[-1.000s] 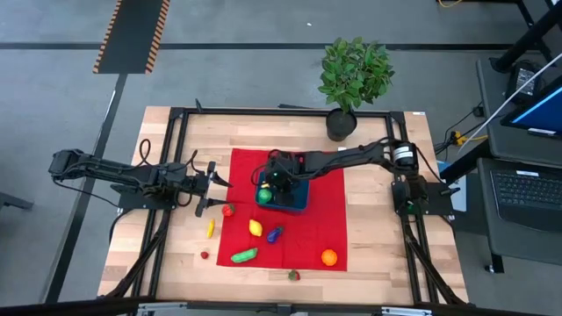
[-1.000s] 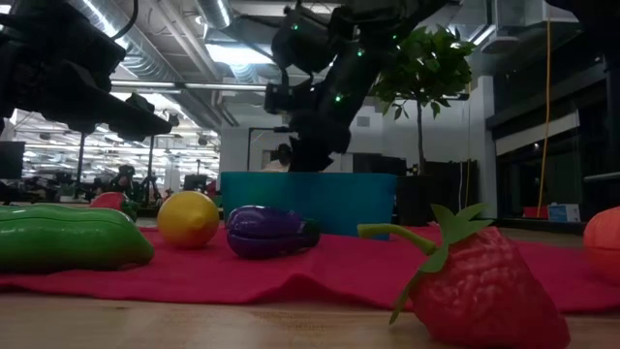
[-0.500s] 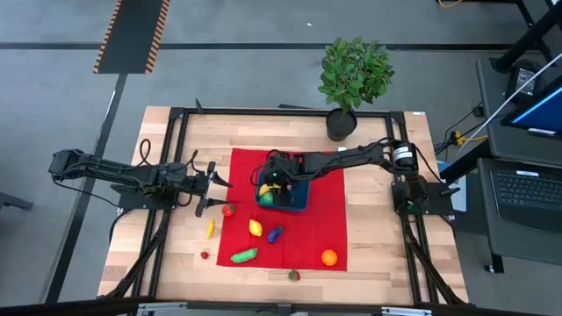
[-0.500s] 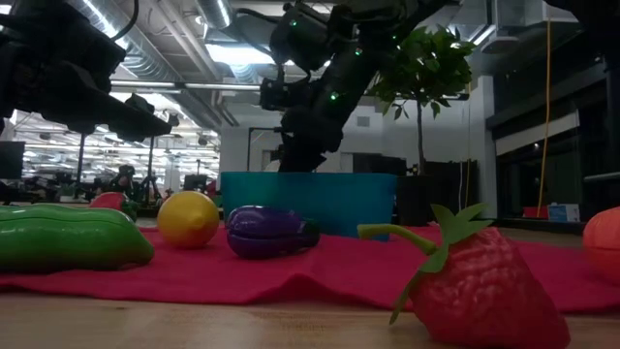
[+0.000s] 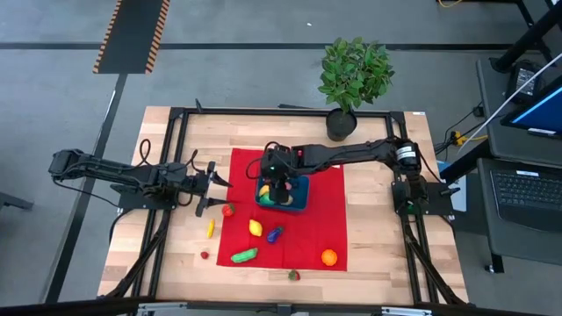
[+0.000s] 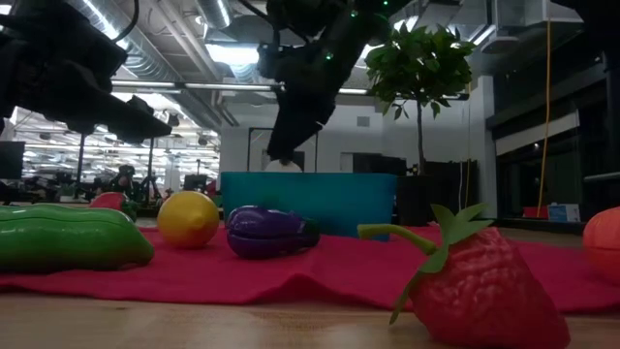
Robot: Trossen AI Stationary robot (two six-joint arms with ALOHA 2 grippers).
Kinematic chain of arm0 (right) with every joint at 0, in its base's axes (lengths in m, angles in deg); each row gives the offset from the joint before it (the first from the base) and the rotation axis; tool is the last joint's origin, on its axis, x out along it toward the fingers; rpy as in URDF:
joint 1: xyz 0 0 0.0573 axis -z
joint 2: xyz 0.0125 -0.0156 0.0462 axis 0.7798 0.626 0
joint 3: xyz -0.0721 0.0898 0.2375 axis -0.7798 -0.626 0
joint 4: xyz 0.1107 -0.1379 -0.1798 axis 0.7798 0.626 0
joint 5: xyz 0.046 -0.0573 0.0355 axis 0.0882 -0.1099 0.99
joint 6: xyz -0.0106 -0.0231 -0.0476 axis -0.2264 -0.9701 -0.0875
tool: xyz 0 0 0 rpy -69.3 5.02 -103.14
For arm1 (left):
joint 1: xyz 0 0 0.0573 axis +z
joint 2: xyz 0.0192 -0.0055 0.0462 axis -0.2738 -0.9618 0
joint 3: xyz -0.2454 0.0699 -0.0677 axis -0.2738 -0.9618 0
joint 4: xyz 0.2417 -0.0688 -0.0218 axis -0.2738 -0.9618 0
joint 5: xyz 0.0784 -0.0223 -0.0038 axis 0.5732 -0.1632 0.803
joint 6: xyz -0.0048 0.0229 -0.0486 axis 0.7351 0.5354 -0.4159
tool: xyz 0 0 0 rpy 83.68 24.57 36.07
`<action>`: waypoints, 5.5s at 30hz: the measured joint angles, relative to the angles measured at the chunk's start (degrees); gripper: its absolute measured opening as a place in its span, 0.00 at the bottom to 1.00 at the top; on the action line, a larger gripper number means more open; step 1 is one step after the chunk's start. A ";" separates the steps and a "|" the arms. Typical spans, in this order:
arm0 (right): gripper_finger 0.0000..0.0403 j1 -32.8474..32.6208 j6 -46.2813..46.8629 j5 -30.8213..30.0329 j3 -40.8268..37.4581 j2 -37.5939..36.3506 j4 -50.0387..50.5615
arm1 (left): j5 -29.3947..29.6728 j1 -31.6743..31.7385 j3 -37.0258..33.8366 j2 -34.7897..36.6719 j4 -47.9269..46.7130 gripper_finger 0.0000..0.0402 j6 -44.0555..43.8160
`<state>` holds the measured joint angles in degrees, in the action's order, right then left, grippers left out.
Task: Pick and placing Produce into tupperware
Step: Put the left red strawberry into the blue bin
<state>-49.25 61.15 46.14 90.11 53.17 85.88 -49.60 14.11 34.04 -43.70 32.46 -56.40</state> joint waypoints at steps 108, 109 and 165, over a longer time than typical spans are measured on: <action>0.66 -5.54 5.86 0.07 -63.42 -43.48 -60.96 | 28.34 -27.23 29.92 -31.98 -43.56 0.71 -38.18; 0.66 -5.54 5.86 0.07 -63.42 -43.48 -60.96 | 28.33 -27.23 29.92 -31.98 -43.57 0.72 -38.16; 0.66 -5.56 5.82 0.07 -63.40 -43.48 -59.27 | 23.87 -21.14 29.90 -48.00 -36.92 0.73 -43.74</action>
<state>-54.82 66.97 46.21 26.71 9.70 26.61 -25.73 -7.03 63.94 -91.70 -4.46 -100.14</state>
